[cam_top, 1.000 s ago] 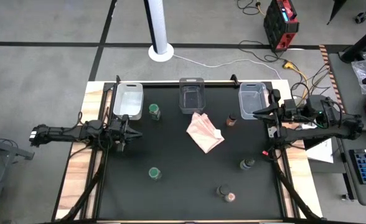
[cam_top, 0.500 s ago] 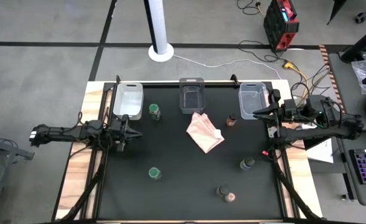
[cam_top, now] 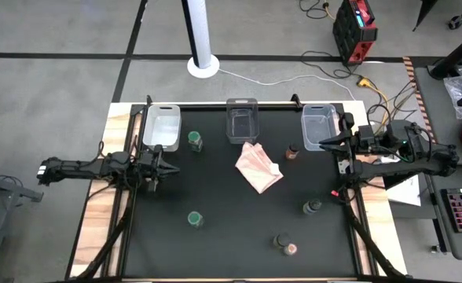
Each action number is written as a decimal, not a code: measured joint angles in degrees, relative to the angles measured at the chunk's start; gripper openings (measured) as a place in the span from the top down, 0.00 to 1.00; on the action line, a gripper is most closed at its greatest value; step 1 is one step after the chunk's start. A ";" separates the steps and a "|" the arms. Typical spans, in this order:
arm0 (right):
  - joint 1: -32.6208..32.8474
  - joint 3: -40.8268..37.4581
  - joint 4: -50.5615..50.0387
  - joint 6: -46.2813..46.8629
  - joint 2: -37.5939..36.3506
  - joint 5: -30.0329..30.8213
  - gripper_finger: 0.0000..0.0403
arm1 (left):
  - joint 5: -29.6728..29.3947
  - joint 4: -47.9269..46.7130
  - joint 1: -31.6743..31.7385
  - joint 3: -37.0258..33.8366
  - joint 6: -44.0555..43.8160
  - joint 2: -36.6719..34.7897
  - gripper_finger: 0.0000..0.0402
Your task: Sort spices by type
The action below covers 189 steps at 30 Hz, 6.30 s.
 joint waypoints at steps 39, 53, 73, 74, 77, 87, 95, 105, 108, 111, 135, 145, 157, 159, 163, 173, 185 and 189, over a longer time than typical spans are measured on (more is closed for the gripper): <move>0.02 -21.36 35.97 -0.87 1.98 -7.76 0.90 | -6.54 23.71 0.07 0.00 -16.98 0.46 1.00; -0.11 -32.81 39.29 -2.18 -19.38 -5.99 0.90 | -11.96 24.74 0.07 0.00 -9.66 0.36 1.00; -0.11 -35.03 53.65 -3.64 -0.45 -3.06 0.90 | -16.51 25.78 0.00 11.07 -14.13 24.04 1.00; -0.14 -34.90 54.80 -3.84 0.35 -3.00 0.90 | -15.89 24.52 0.00 13.23 -14.09 25.98 1.00; -0.13 -33.20 54.21 -5.25 1.19 -1.48 0.90 | -13.76 14.17 0.00 22.01 -13.97 30.76 1.00; -0.13 -27.34 41.41 -4.16 -0.19 0.24 0.90 | -25.25 -37.60 0.00 50.41 -18.93 47.80 1.00; -0.13 -23.05 29.60 -4.46 0.01 0.63 0.90 | -28.46 -45.20 0.16 59.35 -17.05 59.36 1.00; -0.13 -23.02 28.22 -3.63 -0.01 0.63 0.90 | -25.65 -46.29 0.73 60.63 -16.37 65.90 0.80; -0.13 -23.02 28.24 -3.63 -0.01 0.65 0.90 | -25.60 -46.23 0.85 60.63 -16.35 68.30 0.66; -0.13 -23.02 28.20 -3.51 -0.01 0.64 0.90 | -27.48 -46.36 1.16 60.59 -16.35 70.96 0.50; -0.13 -23.02 24.31 -1.88 -0.01 0.66 0.90 | -11.45 -40.43 21.68 53.13 15.42 69.96 0.27; -0.13 -23.02 24.07 -1.32 -0.02 0.66 0.90 | -10.16 -35.77 24.81 50.69 16.72 69.03 0.28; -0.13 -23.02 23.72 -1.42 -0.02 0.66 0.90 | -5.70 -34.25 27.34 50.69 16.71 71.00 0.28; -0.13 -23.02 23.56 -1.44 -0.02 0.66 0.90 | -5.53 -34.25 27.35 50.69 16.72 71.52 0.28; -0.13 -23.02 23.52 -1.44 -0.03 0.66 0.90 | -5.53 -34.22 27.43 50.68 16.72 72.86 0.28; -0.14 -23.02 23.23 -1.44 -0.01 0.66 0.90 | -5.51 -31.63 27.54 50.64 18.09 76.98 0.28; -0.13 -23.02 23.15 -1.16 -0.01 0.66 0.90 | -5.10 -30.80 27.50 50.76 18.47 78.07 0.53; -0.14 -23.02 23.12 -1.07 -0.01 0.66 0.90 | -5.18 -30.95 27.54 50.77 18.49 77.99 0.53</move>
